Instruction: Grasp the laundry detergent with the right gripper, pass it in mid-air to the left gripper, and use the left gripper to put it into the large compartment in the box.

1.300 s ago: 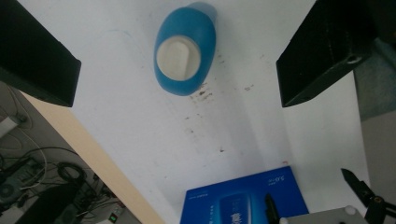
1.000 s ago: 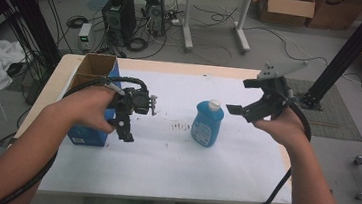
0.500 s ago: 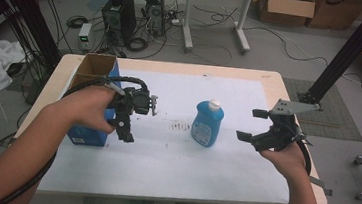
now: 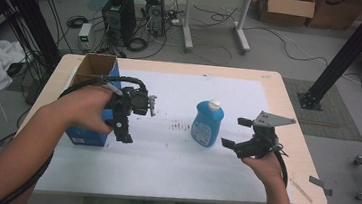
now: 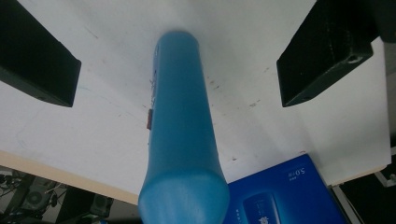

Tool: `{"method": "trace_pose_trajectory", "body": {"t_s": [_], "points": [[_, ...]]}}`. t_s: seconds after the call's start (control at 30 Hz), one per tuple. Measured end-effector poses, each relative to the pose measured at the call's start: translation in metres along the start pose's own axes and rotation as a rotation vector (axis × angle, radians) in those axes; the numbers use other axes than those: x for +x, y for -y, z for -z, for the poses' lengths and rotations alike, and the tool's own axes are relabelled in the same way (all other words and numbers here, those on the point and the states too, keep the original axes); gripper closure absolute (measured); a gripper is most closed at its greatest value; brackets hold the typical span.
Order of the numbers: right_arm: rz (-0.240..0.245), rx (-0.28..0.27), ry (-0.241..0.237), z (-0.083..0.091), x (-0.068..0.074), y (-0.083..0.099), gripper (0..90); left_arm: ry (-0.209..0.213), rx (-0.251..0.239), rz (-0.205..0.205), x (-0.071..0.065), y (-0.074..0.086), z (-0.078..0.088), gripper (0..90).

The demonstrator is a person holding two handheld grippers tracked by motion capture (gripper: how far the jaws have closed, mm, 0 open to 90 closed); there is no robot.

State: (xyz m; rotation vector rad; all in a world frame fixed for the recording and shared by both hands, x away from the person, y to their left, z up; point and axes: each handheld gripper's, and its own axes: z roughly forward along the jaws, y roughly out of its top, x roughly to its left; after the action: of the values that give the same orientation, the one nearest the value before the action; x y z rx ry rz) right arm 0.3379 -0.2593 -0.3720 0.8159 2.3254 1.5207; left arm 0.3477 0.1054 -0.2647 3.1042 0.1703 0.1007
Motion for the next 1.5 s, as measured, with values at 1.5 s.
{"method": "trace_pose_trajectory", "body": {"t_s": [1.5], "points": [[-0.037,-0.111,0.098,-0.092,-0.004,0.034,2.1,0.003,-0.012,0.007,-0.003,0.009,-0.001,0.1]]}}
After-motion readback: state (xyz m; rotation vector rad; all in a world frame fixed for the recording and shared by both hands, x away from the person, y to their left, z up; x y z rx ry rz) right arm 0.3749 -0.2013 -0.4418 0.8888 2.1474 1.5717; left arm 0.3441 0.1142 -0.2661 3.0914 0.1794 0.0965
